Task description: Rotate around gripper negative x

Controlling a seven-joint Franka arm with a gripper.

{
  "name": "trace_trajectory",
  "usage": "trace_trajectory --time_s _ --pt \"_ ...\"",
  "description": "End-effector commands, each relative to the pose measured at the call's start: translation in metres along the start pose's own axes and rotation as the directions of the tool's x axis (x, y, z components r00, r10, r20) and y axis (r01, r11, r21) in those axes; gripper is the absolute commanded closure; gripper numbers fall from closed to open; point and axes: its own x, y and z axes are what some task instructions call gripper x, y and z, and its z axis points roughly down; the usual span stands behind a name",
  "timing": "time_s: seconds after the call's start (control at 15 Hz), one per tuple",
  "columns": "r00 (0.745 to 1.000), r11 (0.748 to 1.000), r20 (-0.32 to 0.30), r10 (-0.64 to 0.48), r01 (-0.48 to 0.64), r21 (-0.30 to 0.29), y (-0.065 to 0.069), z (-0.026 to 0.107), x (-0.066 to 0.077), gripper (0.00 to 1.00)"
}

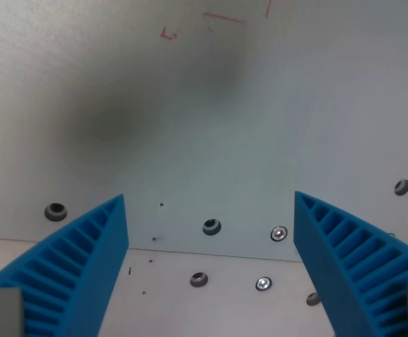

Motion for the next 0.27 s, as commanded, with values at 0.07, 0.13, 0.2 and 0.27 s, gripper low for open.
trace_trajectory --time_s 0.07,0.13,0.2,0.27 --pt "1.0 0.974 -0.021 0.023 -0.028 -0.223 -0.0029 -0.0004 -0.0026 0.0" --pt "1.0 0.972 -0.021 0.023 -0.028 -0.234 -0.0029 -0.0004 -0.0026 0.0" --pt "1.0 0.969 -0.021 0.023 -0.028 -0.246 -0.0029 -0.0004 -0.0026 0.0" --pt "1.0 0.966 -0.021 0.023 -0.028 -0.257 -0.0029 -0.0004 -0.0026 0.0"
